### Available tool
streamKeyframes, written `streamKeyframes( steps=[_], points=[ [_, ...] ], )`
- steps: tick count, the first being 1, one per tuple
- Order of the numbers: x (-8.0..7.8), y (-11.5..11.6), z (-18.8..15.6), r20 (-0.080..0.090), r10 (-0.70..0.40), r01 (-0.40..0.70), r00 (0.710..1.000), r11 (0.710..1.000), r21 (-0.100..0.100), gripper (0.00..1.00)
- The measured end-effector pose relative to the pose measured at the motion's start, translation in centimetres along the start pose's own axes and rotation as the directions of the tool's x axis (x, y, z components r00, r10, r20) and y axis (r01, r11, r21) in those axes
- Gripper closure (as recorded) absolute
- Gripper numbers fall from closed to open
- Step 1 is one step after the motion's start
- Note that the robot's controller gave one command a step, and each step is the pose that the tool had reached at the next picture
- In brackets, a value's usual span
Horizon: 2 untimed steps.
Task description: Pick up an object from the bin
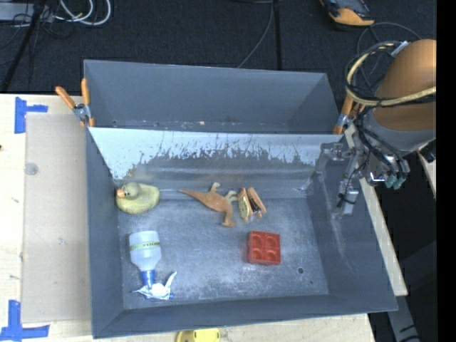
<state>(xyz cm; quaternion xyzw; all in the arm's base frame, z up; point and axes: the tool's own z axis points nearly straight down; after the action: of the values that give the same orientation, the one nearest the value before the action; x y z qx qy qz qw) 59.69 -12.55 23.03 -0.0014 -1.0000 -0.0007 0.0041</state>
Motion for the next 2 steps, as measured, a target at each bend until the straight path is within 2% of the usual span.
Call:
streamKeyframes(
  steps=[1, 2],
  points=[
    [-0.1, 0.1, -0.5, 0.008, -0.003, 0.003, 1.000, 1.000, 0.001, 0.00],
    [1.8, 2.8, 5.2, 0.008, -0.016, 0.016, 1.000, 1.000, 0.002, 0.00]
  ],
)
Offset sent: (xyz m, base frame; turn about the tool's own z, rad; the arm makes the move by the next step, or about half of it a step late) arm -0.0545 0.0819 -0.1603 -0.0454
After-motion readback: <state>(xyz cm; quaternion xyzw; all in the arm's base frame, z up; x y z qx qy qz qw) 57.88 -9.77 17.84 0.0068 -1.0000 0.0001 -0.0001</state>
